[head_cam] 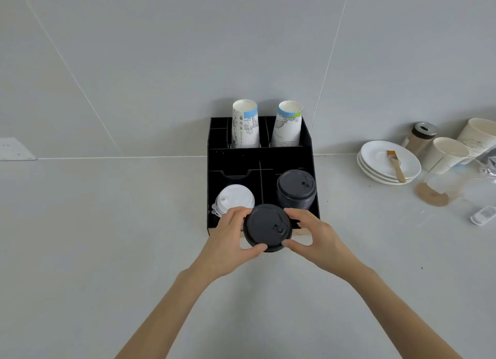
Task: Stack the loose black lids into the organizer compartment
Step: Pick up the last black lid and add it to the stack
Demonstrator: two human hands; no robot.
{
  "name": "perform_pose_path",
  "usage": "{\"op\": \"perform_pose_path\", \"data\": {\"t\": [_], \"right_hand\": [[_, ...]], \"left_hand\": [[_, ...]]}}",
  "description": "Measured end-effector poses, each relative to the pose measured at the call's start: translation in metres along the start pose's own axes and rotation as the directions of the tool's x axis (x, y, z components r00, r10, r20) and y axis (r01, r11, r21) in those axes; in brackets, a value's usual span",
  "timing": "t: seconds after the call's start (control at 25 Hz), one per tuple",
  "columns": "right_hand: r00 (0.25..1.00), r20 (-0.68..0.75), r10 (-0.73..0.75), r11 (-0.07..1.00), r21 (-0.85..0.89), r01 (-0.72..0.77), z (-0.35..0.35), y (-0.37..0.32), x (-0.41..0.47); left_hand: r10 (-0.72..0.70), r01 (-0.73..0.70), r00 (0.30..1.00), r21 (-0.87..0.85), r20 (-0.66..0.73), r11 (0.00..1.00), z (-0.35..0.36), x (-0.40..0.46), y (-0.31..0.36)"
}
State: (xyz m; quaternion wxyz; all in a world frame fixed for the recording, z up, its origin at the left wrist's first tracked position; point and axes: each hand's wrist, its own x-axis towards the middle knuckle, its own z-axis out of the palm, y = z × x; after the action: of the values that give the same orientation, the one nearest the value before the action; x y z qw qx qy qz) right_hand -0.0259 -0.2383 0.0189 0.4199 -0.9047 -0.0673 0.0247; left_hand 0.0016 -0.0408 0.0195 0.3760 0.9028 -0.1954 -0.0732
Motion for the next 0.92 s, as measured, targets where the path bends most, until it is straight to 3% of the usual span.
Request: {"op": "perform_pose_path", "data": {"t": [0.48,0.92], "right_hand": [[0.997,-0.083,-0.010,0.998,-0.065,0.004,-0.063,0.011,0.036],[0.996,-0.068,0.055,0.988,-0.141,-0.064,-0.062,0.043,0.068]], "left_hand": [[0.024,-0.024,1.000,0.012,-0.007,1.000,0.010,0.078,0.038],[-0.067,0.067,0.998,0.050,-0.014,0.996,0.035,0.115,0.038]]}}
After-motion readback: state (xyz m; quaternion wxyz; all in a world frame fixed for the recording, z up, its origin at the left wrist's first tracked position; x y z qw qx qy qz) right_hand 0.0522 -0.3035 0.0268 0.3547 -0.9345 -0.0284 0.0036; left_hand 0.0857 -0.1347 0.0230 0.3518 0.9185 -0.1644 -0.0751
